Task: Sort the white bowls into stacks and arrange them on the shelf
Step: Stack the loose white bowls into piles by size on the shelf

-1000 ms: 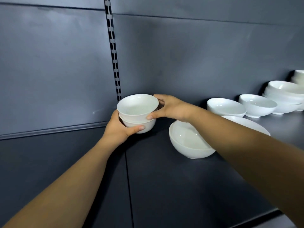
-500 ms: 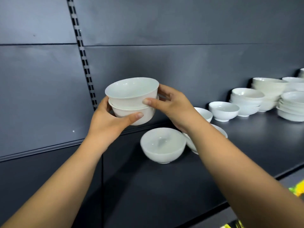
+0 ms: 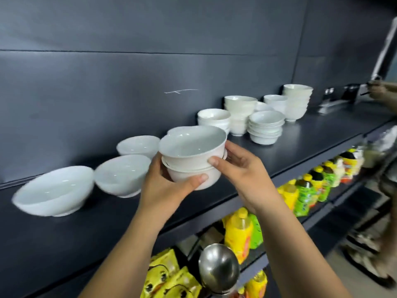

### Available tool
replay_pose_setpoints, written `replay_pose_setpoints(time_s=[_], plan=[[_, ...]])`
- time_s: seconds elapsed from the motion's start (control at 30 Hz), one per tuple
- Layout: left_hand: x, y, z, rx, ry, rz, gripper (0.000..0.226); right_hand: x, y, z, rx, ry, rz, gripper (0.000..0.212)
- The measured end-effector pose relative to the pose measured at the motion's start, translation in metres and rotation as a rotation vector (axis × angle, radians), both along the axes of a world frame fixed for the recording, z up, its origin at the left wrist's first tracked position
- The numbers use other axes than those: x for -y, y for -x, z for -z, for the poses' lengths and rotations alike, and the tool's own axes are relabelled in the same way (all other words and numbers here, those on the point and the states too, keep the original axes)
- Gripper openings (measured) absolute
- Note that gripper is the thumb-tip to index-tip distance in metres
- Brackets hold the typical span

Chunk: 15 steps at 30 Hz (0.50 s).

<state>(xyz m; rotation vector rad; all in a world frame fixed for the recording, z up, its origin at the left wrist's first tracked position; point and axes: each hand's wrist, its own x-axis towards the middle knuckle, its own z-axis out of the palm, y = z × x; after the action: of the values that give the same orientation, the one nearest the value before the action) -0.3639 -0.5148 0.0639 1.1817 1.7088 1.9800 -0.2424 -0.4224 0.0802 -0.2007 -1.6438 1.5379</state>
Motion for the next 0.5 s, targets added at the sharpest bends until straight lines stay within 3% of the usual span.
replay_pose_setpoints(time_s=[0.23,0.5], plan=[[-0.064,-0.063,0.021,0.027,0.095,0.119,0.075,-0.056,-0.076,0.024,-0.004,0.045,0.064,0.033],[-0.151,-0.089,0.027,0.048,0.13,0.235,0.066,-0.132,-0.107,0.036,0.044,0.071,0.131,0.039]])
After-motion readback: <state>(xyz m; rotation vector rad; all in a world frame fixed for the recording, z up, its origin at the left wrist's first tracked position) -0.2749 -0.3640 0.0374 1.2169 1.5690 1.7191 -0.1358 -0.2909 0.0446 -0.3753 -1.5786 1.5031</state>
